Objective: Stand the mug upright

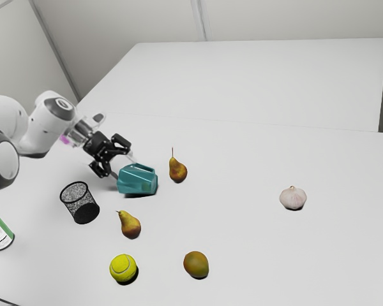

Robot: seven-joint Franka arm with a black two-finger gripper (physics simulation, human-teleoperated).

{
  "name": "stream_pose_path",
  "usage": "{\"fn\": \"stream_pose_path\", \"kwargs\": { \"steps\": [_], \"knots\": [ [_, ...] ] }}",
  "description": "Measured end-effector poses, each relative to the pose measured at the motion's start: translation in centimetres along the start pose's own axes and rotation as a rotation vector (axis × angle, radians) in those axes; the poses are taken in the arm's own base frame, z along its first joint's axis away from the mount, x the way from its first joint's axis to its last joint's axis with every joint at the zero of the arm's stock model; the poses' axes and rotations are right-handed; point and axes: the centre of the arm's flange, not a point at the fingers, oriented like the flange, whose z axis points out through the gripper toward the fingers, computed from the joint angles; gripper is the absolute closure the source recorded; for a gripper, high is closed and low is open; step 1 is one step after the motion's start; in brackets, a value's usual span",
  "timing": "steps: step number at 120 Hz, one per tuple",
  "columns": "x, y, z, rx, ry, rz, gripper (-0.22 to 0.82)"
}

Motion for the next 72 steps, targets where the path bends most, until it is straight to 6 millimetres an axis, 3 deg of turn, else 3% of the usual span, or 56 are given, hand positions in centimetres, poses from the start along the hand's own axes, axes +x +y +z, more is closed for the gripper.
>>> {"fn": "stream_pose_path", "kwargs": {
  "steps": [19,41,55,72],
  "knots": [
    [0.3,0.6,2.0,-0.047,-0.015,0.009,0.02],
    [0.4,0.8,2.2,-0.051,-0.011,0.022,0.46],
    [0.5,1.4,2.2,-0.045,-0.008,0.039,0.59],
    [0.0,4.0,2.1,-0.032,-0.004,0.078,0.69]
  ]
}}
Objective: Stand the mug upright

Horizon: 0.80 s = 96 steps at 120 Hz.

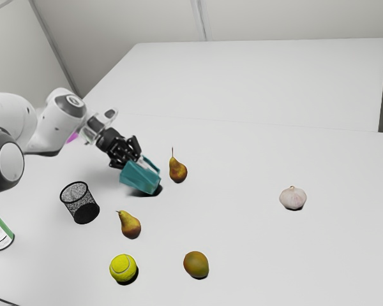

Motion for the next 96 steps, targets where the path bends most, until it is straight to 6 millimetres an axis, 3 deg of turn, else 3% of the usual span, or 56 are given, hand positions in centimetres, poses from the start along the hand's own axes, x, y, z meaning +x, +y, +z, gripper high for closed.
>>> {"fn": "stream_pose_path", "kwargs": {
  "steps": [10,29,56,96],
  "knots": [
    [-0.5,1.9,0.1,0.017,0.0,0.023,0.74],
    [-1.3,3.3,-0.2,0.062,0.006,0.038,0.77],
    [-3.0,8.4,-1.3,0.369,0.05,0.191,0.78],
    [-7.3,10.4,0.5,0.723,0.123,0.347,0.79]
  ]
}}
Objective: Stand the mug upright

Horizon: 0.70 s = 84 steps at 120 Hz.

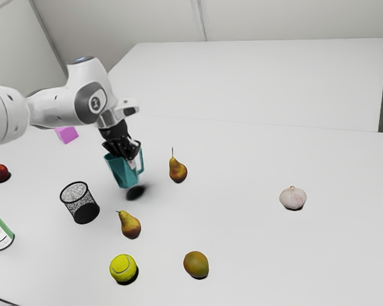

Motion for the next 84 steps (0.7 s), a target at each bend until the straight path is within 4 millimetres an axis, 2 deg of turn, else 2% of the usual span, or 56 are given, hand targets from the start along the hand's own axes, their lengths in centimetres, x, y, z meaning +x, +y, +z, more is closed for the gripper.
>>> {"fn": "stream_pose_path", "kwargs": {
  "steps": [10,26,50,84],
  "knots": [
    [0.0,0.5,-0.3,0.052,0.029,0.019,0.79],
    [-0.3,1.0,0.4,0.095,0.062,0.023,0.79],
    [-0.3,0.9,2.9,0.112,0.085,0.001,0.79],
    [0.4,1.2,4.8,0.115,0.1,-0.027,0.79]
  ]
}}
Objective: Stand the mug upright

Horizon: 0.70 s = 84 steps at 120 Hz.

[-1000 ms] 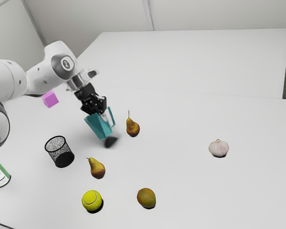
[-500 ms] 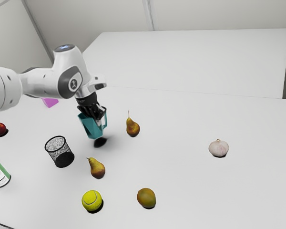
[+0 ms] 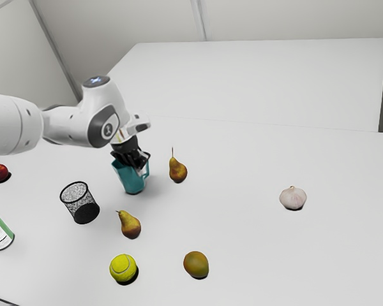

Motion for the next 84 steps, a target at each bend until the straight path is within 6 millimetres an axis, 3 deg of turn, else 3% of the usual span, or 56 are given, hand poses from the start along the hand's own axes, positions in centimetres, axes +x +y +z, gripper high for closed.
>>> {"fn": "stream_pose_path", "kwargs": {
  "steps": [12,34,55,84],
  "knots": [
    [0.1,0.0,0.3,0.0,0.003,-0.011,0.79],
    [0.2,0.5,-1.0,-0.002,0.023,-0.014,0.39],
    [0.0,0.4,-4.7,0.001,0.07,-0.021,0.17],
    [0.6,1.2,-12.4,0.005,0.156,-0.01,0.05]
  ]
}}
